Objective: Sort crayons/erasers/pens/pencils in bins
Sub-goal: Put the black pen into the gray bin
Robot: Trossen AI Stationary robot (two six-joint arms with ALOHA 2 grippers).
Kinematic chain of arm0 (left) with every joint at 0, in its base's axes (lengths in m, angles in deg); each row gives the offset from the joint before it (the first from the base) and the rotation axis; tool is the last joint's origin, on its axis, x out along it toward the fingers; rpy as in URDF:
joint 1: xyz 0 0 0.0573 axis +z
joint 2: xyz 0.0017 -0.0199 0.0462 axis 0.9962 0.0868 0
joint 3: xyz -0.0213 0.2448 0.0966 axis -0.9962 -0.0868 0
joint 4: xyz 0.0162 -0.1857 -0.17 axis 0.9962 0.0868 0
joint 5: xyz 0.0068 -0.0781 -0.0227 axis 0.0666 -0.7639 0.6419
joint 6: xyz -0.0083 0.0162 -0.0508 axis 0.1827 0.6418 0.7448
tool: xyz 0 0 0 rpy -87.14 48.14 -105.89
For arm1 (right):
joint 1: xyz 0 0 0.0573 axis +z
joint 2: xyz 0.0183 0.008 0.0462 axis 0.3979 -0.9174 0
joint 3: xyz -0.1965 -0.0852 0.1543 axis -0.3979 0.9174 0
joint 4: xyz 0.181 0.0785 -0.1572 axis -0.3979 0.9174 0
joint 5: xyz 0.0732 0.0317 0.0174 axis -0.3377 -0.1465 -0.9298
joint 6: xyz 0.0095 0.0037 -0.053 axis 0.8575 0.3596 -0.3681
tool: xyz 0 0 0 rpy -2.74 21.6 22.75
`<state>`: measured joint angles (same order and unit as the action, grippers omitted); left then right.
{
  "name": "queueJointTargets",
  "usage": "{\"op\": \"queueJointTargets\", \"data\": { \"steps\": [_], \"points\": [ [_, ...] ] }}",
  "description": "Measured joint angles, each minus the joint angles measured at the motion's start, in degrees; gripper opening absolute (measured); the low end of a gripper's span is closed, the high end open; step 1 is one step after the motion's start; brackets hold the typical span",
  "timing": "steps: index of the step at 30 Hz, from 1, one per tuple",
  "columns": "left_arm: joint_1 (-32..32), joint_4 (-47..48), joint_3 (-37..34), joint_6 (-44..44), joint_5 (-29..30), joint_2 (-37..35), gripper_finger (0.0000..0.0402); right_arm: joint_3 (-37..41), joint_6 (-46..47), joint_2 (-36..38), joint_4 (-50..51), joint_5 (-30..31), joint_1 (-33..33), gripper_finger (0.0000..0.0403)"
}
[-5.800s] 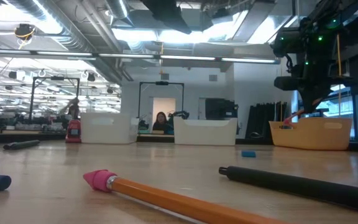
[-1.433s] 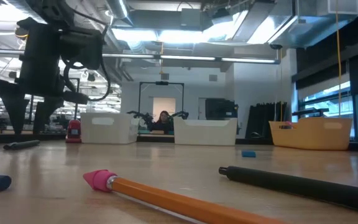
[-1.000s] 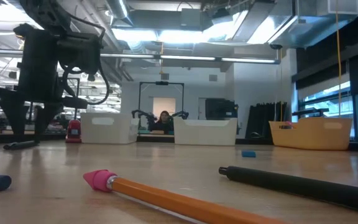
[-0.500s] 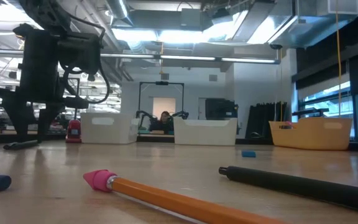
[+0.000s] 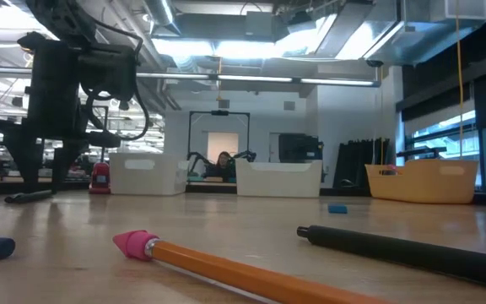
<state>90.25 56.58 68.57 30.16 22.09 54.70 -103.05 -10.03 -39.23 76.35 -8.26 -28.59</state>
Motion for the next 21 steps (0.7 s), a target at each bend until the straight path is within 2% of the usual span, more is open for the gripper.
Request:
{"op": "queueJointTargets", "data": {
  "steps": [13, 21],
  "points": [
    [-0.17, -0.53, -0.11, 0.39, -0.03, 0.00, 0.0121, 0.00, 0.02, 0.00, 0.00, 0.00, 0.00, 0.0147],
    [-0.17, -3.60, -3.30, 1.34, -1.09, -0.28, 0.0121, 0.00, 0.02, 0.00, 0.04, 0.00, 0.00, 0.0147]
  ]
}}
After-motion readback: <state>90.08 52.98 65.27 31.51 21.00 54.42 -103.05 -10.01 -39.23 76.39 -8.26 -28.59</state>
